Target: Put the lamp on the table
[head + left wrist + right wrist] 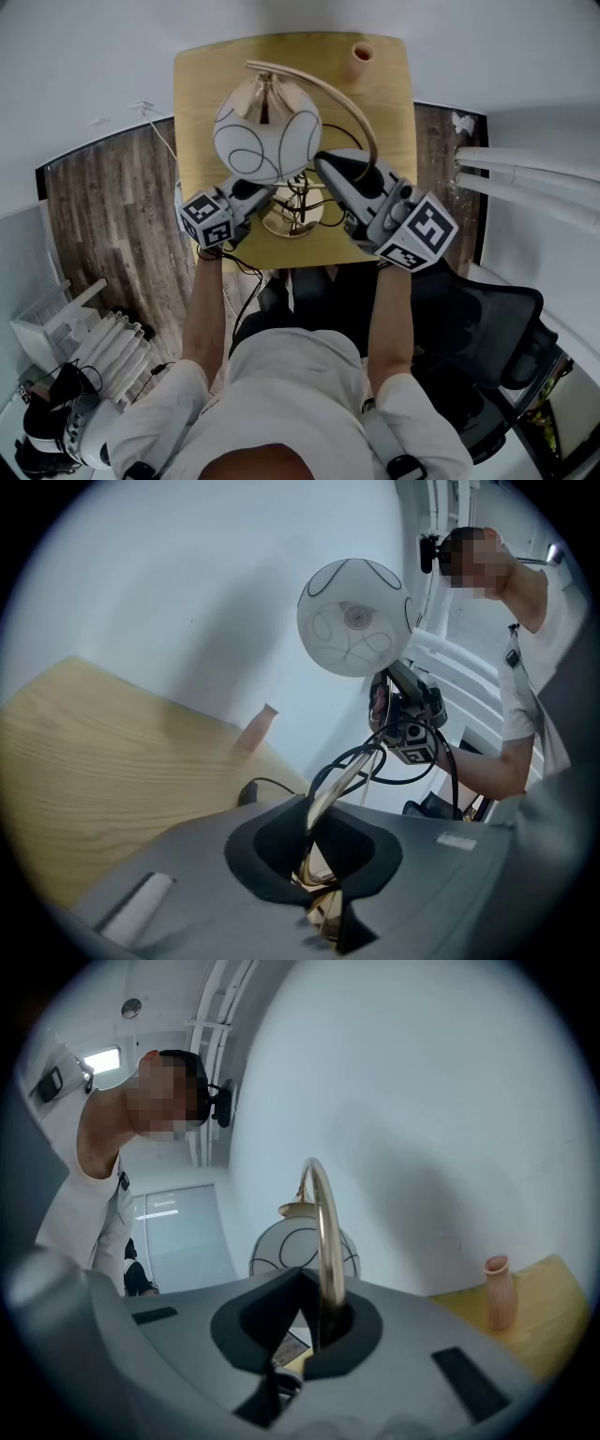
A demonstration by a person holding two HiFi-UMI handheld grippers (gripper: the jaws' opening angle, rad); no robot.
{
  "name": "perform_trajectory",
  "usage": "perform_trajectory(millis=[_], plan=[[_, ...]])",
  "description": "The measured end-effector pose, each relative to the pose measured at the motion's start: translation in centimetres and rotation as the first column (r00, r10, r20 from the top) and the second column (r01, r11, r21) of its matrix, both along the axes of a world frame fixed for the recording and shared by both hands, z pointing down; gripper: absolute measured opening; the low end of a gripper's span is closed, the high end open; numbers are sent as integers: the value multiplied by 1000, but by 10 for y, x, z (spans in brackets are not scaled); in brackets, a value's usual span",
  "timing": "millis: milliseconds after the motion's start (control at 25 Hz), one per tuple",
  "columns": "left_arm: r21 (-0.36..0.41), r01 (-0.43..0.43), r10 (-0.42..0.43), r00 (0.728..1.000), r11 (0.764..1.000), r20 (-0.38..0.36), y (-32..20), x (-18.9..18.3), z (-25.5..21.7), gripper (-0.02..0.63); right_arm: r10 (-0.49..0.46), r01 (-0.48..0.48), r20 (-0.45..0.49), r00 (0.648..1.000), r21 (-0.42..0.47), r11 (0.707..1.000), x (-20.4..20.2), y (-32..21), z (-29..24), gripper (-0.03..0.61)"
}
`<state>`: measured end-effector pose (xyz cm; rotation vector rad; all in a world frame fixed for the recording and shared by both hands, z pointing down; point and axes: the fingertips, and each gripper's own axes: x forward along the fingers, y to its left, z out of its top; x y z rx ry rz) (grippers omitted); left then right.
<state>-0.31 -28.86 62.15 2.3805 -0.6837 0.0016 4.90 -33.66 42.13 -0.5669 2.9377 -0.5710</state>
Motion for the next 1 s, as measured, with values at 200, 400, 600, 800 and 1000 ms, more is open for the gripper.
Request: perform_trajectory(millis=[200,400,600,800,1000], plan=[[12,-1,1,1000,1000,22,11,7,-1,20,9,-9,15,1000,-7,1000,11,12,-1,-3],[19,-8,7,999,1000,48,17,10,0,20,8,-7,38,999,-14,1000,14,19,-2,-3],[14,-21,20,998,1000,65,23,11,2,26,35,-32,70,997,-44,999,15,16,-5,-2],[4,-20,19,998,1000,57,30,14,2,58,50,-41,99,994,-95,995,15,14,-5,-2],[-5,-19,20,999,1000,47,31,16,4,84,82,-61,138,987,-150,987,18,6,-1,-2]])
